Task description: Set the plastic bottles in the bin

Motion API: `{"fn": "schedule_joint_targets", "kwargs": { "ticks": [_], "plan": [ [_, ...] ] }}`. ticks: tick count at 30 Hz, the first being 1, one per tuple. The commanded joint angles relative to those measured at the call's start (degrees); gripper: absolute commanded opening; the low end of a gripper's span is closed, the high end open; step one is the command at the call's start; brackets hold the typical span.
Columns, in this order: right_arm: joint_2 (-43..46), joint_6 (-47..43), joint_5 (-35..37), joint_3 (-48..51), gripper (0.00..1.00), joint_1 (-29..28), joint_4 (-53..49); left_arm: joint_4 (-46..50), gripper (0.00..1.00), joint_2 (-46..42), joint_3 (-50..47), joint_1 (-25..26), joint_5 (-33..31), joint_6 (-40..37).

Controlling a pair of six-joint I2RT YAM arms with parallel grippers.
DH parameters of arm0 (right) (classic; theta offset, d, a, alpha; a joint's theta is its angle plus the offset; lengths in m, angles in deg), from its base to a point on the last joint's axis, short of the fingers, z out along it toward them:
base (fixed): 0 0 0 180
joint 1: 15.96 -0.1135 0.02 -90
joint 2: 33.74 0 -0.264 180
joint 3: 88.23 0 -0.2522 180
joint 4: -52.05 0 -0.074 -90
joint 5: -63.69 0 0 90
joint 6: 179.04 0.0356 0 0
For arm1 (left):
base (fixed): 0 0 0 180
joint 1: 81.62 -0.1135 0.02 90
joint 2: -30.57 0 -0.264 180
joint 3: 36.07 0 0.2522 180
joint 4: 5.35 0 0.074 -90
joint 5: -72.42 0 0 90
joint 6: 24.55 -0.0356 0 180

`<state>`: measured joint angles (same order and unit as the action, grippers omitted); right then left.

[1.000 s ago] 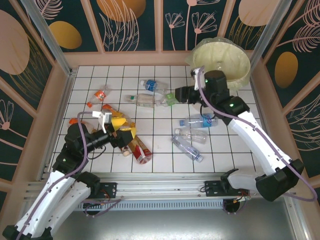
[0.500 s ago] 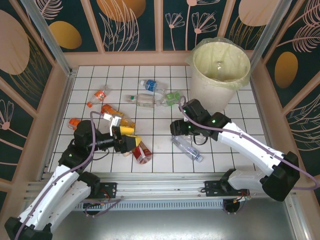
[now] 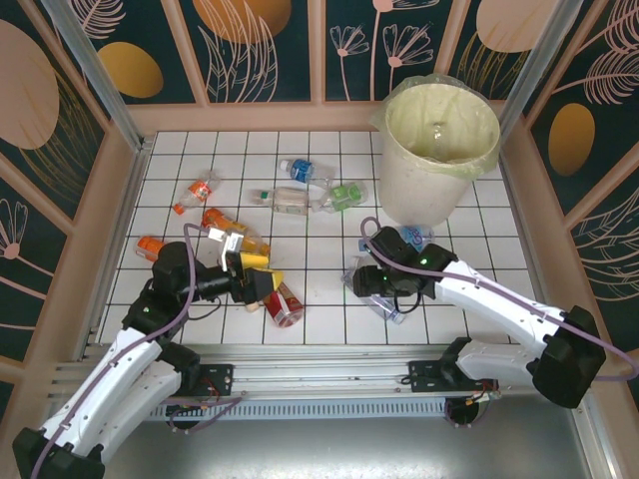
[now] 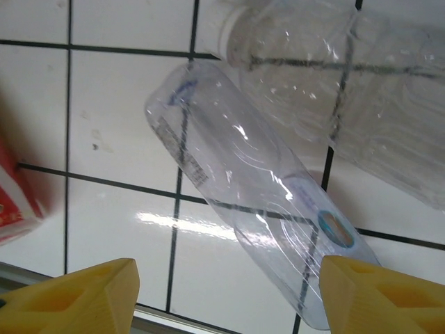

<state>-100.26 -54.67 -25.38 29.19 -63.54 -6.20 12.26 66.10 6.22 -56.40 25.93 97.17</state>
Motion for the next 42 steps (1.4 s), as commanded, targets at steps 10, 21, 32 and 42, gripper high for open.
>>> {"fn": "schedule_joint_targets", "kwargs": {
  "ticks": [10, 21, 32, 42],
  "plan": [
    [-7.6, 3.6, 6.8, 3.8, 0.70, -4.2, -0.5, -8.0, 0.99, -0.1, -2.5, 0.4, 0.7, 5.5],
    [-10.2, 3.7, 7.0, 6.1, 0.70, -4.5, 2.8, -10.4, 0.99, 0.4, -2.7, 0.4, -4.3, 8.1],
    [-11.1, 5.3, 6.3, 8.4, 0.71, -5.4, 6.2, -14.5, 0.99, 5.3, -1.5, 1.7, -7.4, 8.1],
    [-11.5, 6.0, 6.1, 10.4, 0.71, -6.1, 9.0, -14.8, 0.99, 6.6, -2.3, 8.5, -13.5, 7.3]
  ]
}}
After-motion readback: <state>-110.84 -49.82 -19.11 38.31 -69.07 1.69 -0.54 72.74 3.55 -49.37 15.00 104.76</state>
